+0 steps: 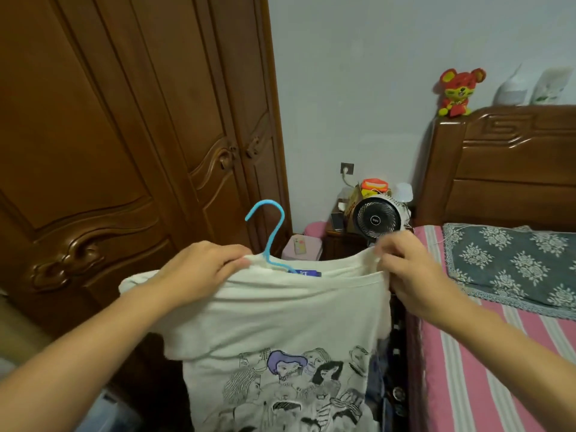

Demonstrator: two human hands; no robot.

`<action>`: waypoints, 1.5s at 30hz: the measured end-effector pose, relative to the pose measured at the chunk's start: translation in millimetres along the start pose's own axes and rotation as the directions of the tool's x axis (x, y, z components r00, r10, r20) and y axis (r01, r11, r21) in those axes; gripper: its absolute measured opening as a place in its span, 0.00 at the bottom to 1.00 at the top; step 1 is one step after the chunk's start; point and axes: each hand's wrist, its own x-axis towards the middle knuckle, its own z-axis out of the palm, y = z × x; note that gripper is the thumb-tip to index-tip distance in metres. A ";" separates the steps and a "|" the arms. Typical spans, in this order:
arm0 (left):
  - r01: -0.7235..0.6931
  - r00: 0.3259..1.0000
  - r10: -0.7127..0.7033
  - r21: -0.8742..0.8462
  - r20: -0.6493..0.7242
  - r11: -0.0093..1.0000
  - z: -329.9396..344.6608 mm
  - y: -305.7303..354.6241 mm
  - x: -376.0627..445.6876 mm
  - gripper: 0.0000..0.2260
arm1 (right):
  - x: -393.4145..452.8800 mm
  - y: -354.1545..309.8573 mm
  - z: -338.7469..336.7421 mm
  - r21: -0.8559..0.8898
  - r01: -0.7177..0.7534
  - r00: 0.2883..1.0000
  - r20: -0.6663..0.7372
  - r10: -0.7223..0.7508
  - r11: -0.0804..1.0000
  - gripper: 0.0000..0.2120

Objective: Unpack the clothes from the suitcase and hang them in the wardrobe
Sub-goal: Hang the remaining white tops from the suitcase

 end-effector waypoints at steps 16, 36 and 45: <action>0.170 0.972 -0.195 -0.183 -0.128 0.968 -5.6 5.9 -35.1 0.17 | 68.5 -30.9 20.4 0.157 -0.029 0.999 0.039 0.023 0.987 0.20; 0.519 0.747 -0.434 0.033 -0.504 0.854 -53.0 -52.0 -114.5 0.19 | 135.1 -114.4 56.3 0.463 -0.063 0.692 0.658 -0.296 0.884 0.21; 0.701 0.402 -0.716 -0.311 -0.571 0.641 -135.3 -146.0 -187.9 0.12 | 187.3 -276.6 81.0 0.761 -0.565 0.561 0.638 -0.528 0.319 0.17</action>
